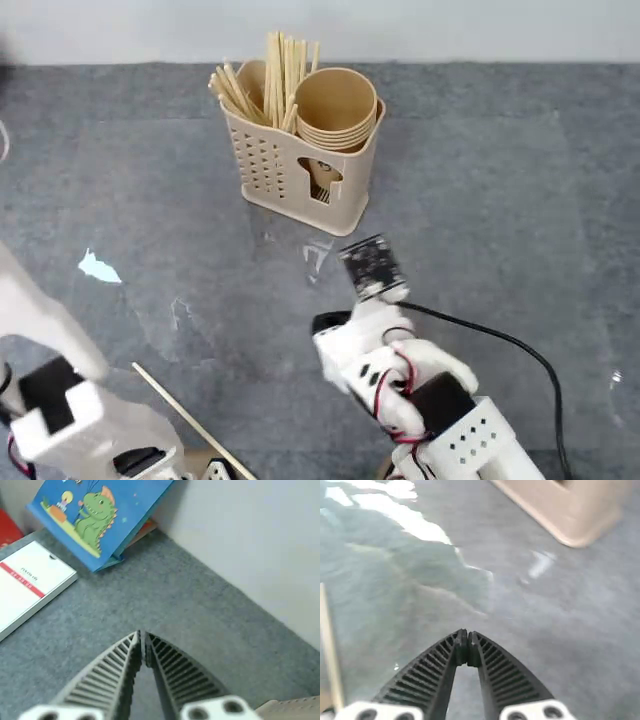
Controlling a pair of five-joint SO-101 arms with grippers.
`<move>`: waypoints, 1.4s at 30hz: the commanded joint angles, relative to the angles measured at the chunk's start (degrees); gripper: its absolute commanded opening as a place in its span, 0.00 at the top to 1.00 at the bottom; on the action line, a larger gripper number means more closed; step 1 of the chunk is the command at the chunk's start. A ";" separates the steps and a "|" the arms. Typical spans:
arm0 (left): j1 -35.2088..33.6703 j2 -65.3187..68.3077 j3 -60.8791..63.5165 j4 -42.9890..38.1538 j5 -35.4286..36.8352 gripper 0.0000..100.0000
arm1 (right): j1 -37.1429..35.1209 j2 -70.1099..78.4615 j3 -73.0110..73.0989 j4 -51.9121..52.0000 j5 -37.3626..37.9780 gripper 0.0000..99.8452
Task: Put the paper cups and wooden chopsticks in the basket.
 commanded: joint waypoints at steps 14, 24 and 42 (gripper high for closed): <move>-11.25 -6.33 20.97 -4.92 -2.73 0.99 | -26.95 10.42 -3.69 1.10 0.62 0.99; -15.74 -6.07 30.11 -13.89 -2.73 0.99 | -39.69 30.55 -7.82 -3.91 0.09 0.99; -21.27 -5.98 41.54 -26.55 -4.57 0.99 | -44.97 50.51 -14.95 -9.10 -6.15 0.79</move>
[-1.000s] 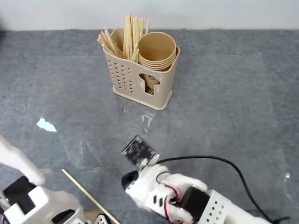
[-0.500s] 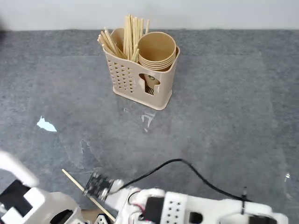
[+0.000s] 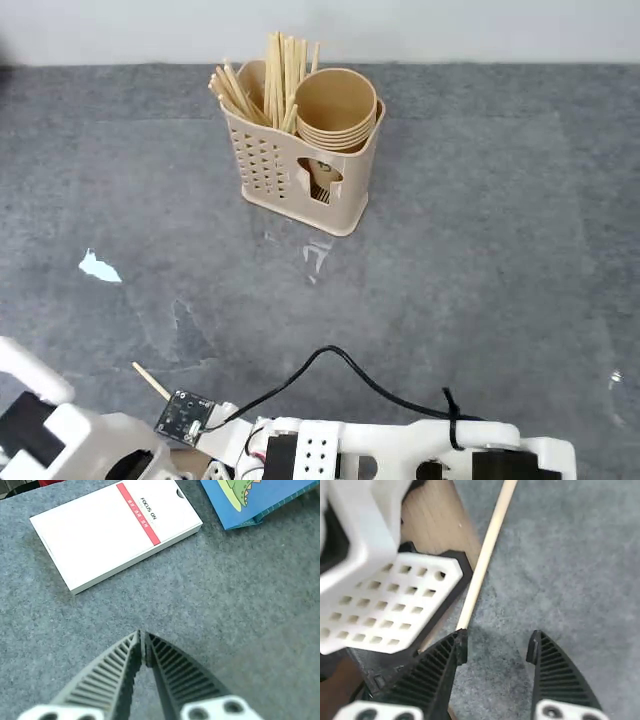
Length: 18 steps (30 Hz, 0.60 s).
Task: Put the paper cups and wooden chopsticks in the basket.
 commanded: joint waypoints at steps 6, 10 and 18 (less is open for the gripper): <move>-0.44 -2.73 2.15 -4.13 -1.23 0.99 | -0.57 -0.04 -4.22 -0.92 -4.13 0.79; -0.44 -2.73 2.15 -4.04 -1.23 0.99 | -1.71 -0.04 -4.92 -0.84 -6.77 0.79; -1.58 -2.73 2.15 -4.04 -1.23 0.99 | -4.18 0.48 -4.75 -0.84 -12.57 0.79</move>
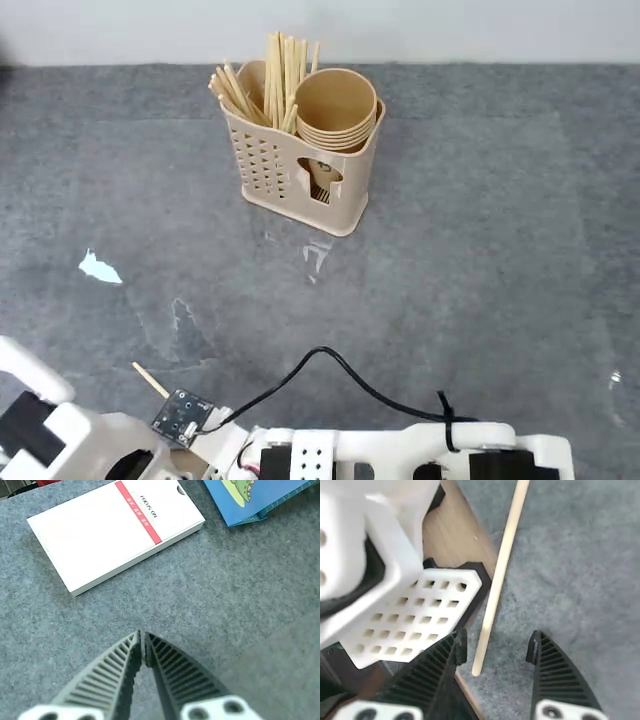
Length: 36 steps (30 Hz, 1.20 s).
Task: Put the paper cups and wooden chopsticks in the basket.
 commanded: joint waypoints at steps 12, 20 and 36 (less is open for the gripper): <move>-1.67 -2.73 -0.48 -1.32 -0.62 0.99 | -0.13 0.13 -0.44 -1.71 -2.11 0.79; -1.67 -2.73 -0.48 -1.23 -0.62 0.99 | -0.13 -0.04 8.70 -11.74 0.88 0.79; -1.67 -2.73 -0.48 -1.23 -0.62 0.99 | 0.75 -0.57 8.79 -9.89 2.99 0.98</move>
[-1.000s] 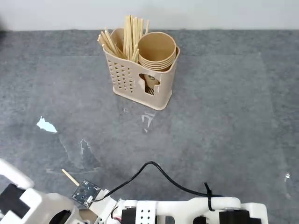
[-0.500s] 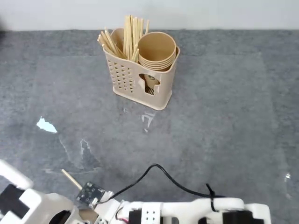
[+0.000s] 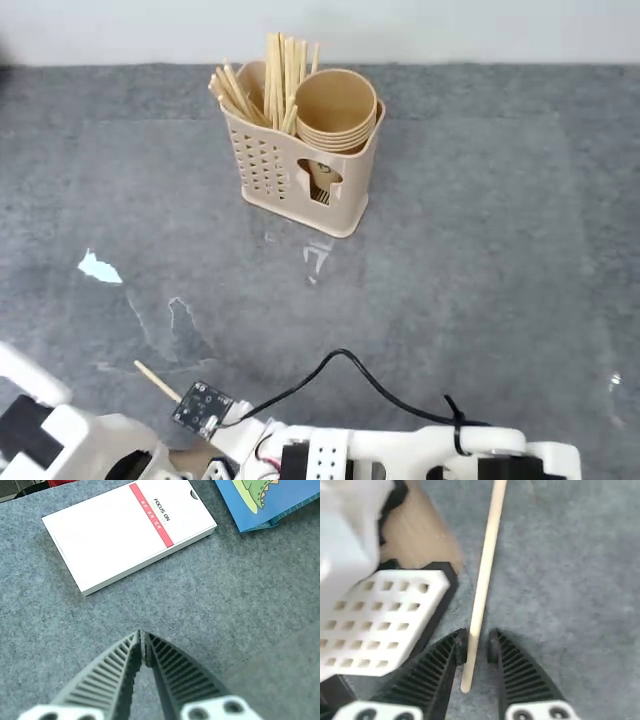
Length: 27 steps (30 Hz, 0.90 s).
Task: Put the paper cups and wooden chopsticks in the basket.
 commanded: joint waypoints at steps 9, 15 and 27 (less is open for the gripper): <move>-0.26 -2.73 -0.48 -1.05 -0.62 0.99 | 10.77 0.31 -4.22 7.34 8.00 0.99; -0.26 -2.73 -0.48 -0.97 -0.62 0.99 | 20.79 0.31 -10.20 16.75 13.71 0.99; -0.18 -2.64 -0.40 -0.70 -0.62 0.99 | 42.15 0.31 -11.25 18.07 28.31 0.99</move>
